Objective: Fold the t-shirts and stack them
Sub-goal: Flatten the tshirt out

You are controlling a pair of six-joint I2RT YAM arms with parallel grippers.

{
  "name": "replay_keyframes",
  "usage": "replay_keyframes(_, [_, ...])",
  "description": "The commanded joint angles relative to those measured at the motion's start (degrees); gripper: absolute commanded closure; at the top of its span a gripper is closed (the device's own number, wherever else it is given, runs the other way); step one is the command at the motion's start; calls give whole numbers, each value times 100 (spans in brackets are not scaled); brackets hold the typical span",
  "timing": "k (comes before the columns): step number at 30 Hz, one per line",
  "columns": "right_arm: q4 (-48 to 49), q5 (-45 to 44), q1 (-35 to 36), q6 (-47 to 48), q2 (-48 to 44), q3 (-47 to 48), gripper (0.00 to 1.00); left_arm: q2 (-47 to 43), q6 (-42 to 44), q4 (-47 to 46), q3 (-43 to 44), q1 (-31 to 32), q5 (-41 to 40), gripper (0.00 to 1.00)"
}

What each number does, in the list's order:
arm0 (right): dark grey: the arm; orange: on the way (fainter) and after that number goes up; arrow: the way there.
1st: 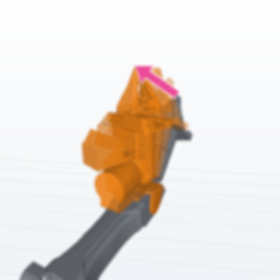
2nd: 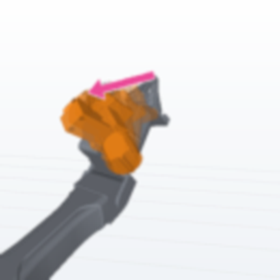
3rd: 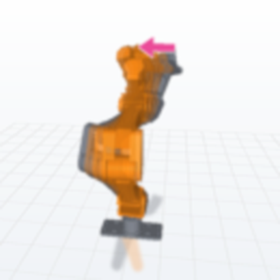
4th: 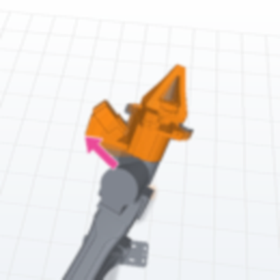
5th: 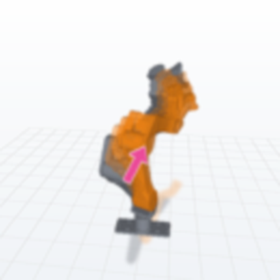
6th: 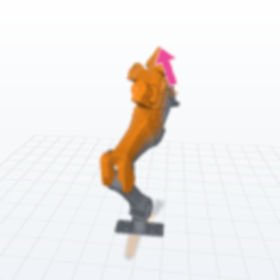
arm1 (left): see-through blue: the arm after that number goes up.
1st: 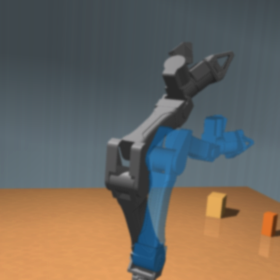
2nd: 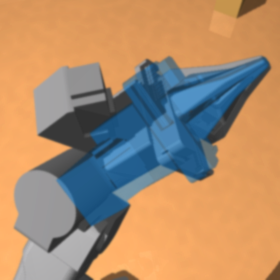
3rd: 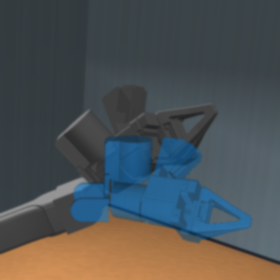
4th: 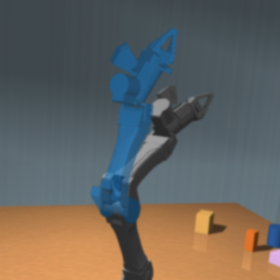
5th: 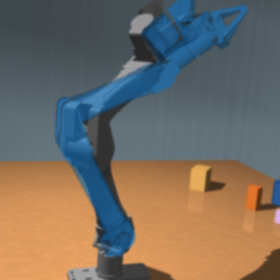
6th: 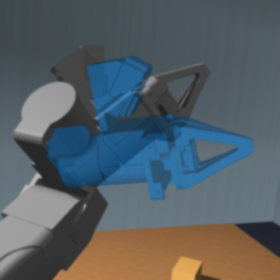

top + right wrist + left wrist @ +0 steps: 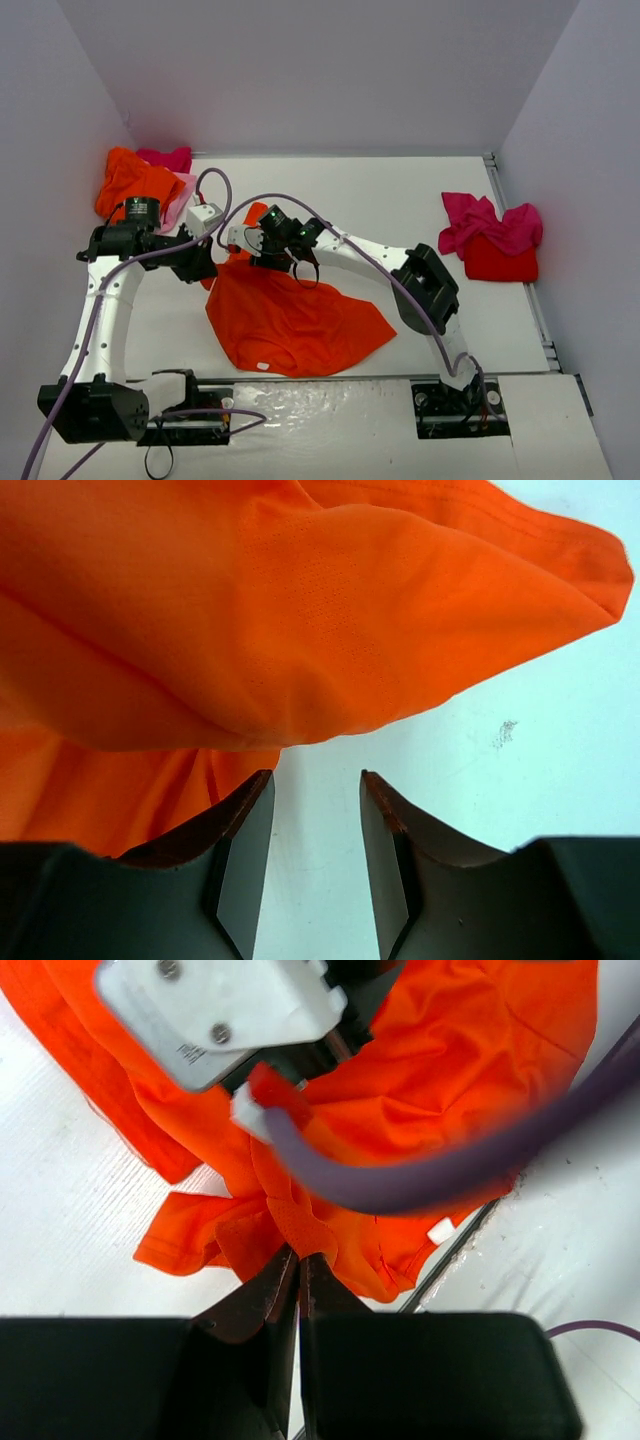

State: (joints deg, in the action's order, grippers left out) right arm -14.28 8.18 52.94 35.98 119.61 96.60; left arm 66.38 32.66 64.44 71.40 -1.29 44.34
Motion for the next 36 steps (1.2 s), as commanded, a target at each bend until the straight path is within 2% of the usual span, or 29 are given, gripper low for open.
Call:
replay_keyframes(1, [-186,373,33,-205,349,672,63,-135,102,80,32,-39,459,100])
replay_keyframes(5, [-431,679,77,-182,752,1065,64,-46,57,-2,24,-66,522,100])
replay_keyframes(8, [-657,899,114,-80,883,1275,69,-22,72,-2,39,-82,521,100])
replay_keyframes(10, [-721,941,133,-26,986,1374,79,-20,81,5,55,-89,537,100])
replay_keyframes(12, [-741,858,137,-13,1140,1487,95,-27,89,20,71,-91,541,100])
replay_keyframes(13, [-746,791,130,-3,1210,1536,100,-36,94,39,83,-95,536,100])
replay_keyframes(18, [-519,86,-150,-161,1360,1637,100,-119,160,154,150,-126,430,100])
replay_keyframes(23, [110,-1107,-991,-428,984,1631,100,-127,71,56,271,-134,346,100])
replay_keyframes(30, [639,-2446,-1950,-393,118,1311,100,176,-17,-29,760,-132,267,100])
replay_keyframes(36, [773,-2708,-2341,-295,-946,704,100,269,-253,-370,1265,-132,49,100])
